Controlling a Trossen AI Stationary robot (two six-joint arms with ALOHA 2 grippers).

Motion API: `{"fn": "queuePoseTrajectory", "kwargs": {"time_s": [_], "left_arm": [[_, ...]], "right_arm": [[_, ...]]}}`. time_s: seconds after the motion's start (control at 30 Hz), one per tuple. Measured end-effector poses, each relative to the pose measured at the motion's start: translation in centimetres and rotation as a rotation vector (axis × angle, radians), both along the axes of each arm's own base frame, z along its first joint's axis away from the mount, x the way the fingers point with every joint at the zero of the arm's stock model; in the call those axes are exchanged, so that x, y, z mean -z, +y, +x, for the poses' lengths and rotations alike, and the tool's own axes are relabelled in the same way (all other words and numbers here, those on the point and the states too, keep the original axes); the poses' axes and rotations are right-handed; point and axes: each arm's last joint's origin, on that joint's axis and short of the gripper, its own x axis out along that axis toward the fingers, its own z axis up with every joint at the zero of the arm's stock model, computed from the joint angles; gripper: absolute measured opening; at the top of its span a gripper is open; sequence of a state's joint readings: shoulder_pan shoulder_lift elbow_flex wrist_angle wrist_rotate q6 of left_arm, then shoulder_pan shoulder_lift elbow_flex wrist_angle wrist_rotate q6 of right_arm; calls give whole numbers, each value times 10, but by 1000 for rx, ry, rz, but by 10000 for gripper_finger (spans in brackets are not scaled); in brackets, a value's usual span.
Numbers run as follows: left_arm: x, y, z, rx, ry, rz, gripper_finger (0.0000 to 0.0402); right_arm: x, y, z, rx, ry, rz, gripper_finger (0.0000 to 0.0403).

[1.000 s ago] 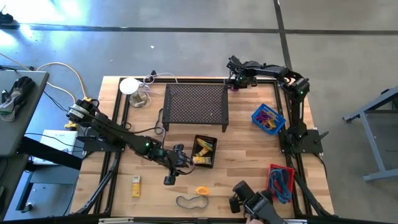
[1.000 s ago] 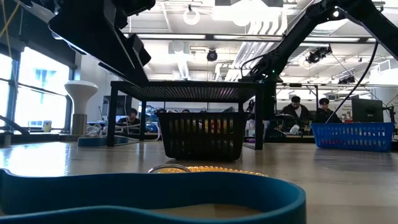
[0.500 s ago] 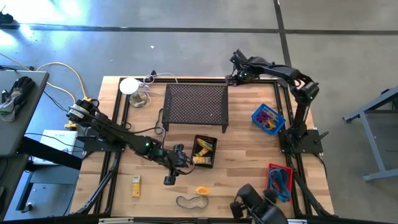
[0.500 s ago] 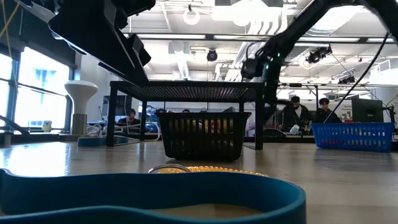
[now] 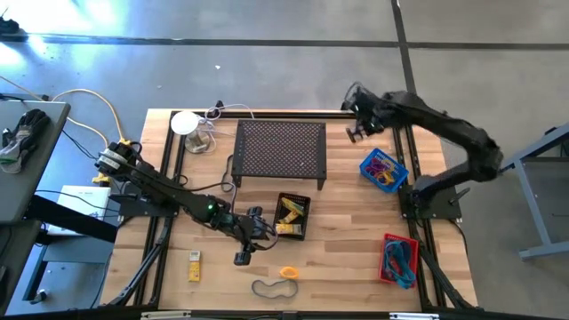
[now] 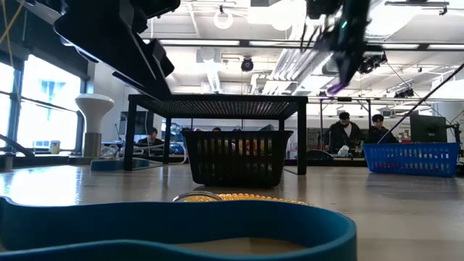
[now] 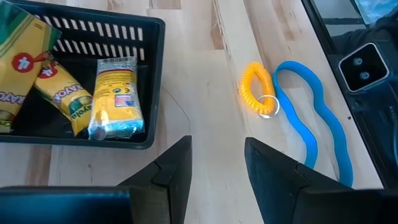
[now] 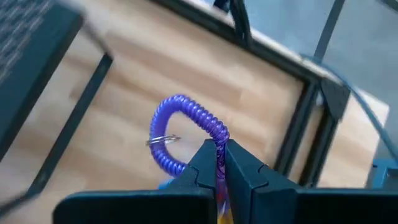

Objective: Pick & Place Office Desk Supplies
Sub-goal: Put the purple spring keychain into the blue bin, then put the blue rubber band into the orange bin

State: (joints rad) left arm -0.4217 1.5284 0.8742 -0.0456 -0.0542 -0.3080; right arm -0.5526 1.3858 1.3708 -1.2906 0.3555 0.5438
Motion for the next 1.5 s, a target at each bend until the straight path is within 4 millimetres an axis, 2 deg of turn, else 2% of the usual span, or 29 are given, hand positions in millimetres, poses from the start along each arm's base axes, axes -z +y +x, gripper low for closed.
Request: {"fn": "queuePoseTrajectory", "kwargs": {"time_s": [0.13,0.23,0.37,0.47,0.63,0.97,1.2,1.5], "left_arm": [[0,0,0,0,0,0,143],[0,-1,0,-1,1,-4,143],[0,-5,-2,-1,10,-20,143],[2,-9,-6,-5,41,-33,143],[1,-15,-8,12,25,-45,143],[-3,-16,-5,-2,-23,-40,143],[-3,-15,-4,9,-38,-23,143],[-3,-15,-4,22,-48,-7,143]], "right_arm": [[-17,51,-18,21,10,-9,4],[-19,84,-30,41,-4,-5,4],[0,112,-44,45,-51,19,4],[24,123,-52,93,-4,26,4],[56,128,-60,142,94,16,4],[93,119,-63,215,144,6,4],[107,111,-69,191,214,-49,30],[110,111,-63,77,201,-53,100]]}}
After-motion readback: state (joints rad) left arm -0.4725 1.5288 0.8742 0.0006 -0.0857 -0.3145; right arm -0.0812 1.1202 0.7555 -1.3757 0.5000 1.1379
